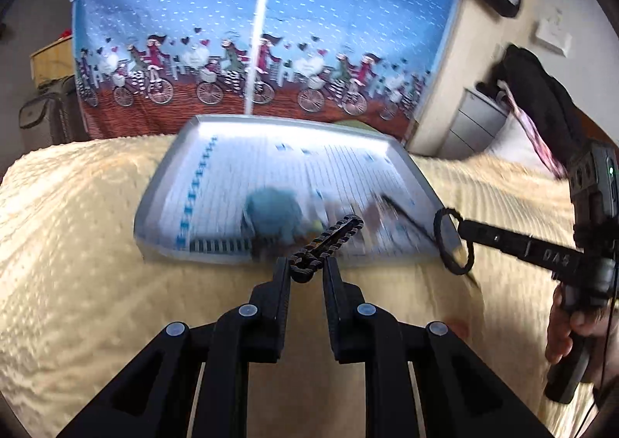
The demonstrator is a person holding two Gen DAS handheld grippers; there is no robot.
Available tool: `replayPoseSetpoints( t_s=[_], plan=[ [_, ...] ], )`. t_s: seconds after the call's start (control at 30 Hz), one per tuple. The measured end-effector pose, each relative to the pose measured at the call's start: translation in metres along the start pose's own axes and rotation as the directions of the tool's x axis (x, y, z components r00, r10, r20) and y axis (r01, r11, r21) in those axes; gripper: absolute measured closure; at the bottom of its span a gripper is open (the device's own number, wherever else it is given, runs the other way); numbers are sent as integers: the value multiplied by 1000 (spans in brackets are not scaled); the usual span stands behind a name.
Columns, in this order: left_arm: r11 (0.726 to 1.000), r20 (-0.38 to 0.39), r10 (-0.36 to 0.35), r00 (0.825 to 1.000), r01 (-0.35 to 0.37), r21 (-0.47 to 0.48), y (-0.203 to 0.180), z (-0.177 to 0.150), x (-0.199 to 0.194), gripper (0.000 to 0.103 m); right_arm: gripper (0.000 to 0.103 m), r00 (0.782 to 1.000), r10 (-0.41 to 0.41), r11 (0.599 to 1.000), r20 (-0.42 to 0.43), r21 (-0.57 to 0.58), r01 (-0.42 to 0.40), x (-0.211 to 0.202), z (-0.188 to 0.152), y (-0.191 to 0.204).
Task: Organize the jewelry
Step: 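Carry the hair band and comb clip into the tray and open both tools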
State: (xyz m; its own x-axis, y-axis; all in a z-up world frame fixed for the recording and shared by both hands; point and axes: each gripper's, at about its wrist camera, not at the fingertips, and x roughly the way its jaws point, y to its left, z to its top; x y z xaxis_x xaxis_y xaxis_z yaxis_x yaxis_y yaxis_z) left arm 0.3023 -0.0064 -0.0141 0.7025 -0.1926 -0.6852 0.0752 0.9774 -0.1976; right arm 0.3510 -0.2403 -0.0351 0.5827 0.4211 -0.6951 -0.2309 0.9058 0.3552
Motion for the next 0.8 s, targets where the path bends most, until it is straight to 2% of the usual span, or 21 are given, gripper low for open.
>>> replayPoseSetpoints(
  t_s=[0.1, 0.2, 0.4, 0.57, 0.7, 0.77, 0.8],
  plan=[
    [999, -21, 19, 1000, -20, -34, 0, 20, 21, 87, 98, 998, -63, 998, -18, -7, 63, 18, 24, 1],
    [999, -63, 46, 997, -47, -27, -2, 29, 43, 87, 98, 993, -108, 994, -39, 3, 108, 34, 34, -1],
    [998, -91, 59, 994, -60, -7, -3, 25, 68, 87, 98, 991, -118, 993, -56, 20, 119, 49, 22, -9],
    [996, -71, 88, 994, -87, 23, -10, 22, 69, 86, 98, 995, -80, 997, -59, 16, 82, 51, 17, -13],
    [997, -79, 80, 994, -80, -5, -9, 22, 68, 86, 96, 996, -66, 998, -58, 11, 67, 47, 17, -12],
    [997, -85, 71, 994, -73, -24, -8, 23, 67, 86, 94, 997, -65, 998, -47, 0, 65, 43, 17, -10],
    [997, -85, 67, 994, -70, -27, -7, 23, 65, 85, 88, 997, -64, 998, -43, -3, 64, 41, 17, -10]
  ],
)
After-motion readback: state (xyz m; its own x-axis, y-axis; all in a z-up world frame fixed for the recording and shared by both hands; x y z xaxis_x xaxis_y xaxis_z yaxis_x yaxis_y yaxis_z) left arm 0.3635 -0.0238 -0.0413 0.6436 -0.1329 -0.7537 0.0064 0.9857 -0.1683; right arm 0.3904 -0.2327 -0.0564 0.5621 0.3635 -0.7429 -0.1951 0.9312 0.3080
